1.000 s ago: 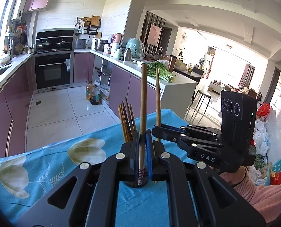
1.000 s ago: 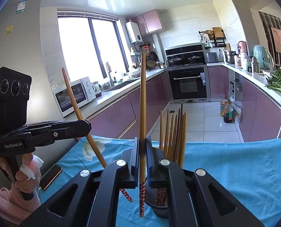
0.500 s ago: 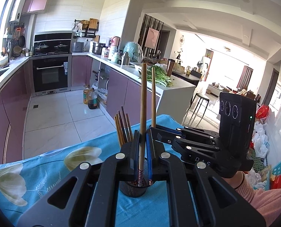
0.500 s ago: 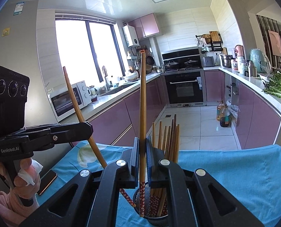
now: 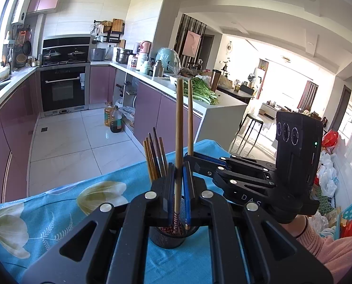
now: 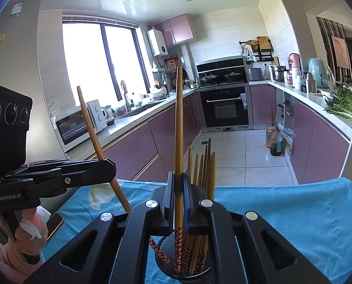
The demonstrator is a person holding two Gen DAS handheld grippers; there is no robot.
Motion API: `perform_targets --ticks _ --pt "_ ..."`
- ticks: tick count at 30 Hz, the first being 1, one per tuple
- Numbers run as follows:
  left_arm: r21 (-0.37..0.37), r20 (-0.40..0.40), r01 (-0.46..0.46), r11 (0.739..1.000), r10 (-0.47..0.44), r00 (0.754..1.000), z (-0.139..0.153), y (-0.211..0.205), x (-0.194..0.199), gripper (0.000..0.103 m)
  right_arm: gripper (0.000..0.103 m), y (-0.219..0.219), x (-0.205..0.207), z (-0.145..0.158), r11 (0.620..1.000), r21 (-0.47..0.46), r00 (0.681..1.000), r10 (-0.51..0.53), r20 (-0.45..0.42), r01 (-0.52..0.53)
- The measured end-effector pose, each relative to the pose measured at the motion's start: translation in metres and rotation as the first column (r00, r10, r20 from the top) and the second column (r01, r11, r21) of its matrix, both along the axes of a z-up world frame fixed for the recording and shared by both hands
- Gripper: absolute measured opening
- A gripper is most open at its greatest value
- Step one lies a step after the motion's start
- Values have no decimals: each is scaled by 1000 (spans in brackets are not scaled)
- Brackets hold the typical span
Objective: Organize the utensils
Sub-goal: 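Lower both chopsticks into the mesh cup beside the others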
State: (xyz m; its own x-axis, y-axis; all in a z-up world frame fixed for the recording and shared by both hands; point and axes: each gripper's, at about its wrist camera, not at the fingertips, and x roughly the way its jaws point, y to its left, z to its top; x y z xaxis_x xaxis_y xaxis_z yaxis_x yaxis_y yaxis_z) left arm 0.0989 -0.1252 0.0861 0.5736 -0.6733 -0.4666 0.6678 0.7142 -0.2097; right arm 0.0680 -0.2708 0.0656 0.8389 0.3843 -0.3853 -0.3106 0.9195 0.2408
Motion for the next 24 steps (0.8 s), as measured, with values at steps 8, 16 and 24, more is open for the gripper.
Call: perform_targets --ticks 8,16,24 --pt "18 -23 -1 1000 1 1000 -5 -3 3 8 6 1 3 -6 1000 -13 1000 -7 -14 6" --pt "34 -34 -1 999 2 999 -3 -5 8 8 6 3 5 -13 1000 -16 999 -3 -33 3" --pt "48 -47 5 999 -2 999 -5 -10 8 7 6 0 6 -19 1000 -15 999 -4 -48 3"
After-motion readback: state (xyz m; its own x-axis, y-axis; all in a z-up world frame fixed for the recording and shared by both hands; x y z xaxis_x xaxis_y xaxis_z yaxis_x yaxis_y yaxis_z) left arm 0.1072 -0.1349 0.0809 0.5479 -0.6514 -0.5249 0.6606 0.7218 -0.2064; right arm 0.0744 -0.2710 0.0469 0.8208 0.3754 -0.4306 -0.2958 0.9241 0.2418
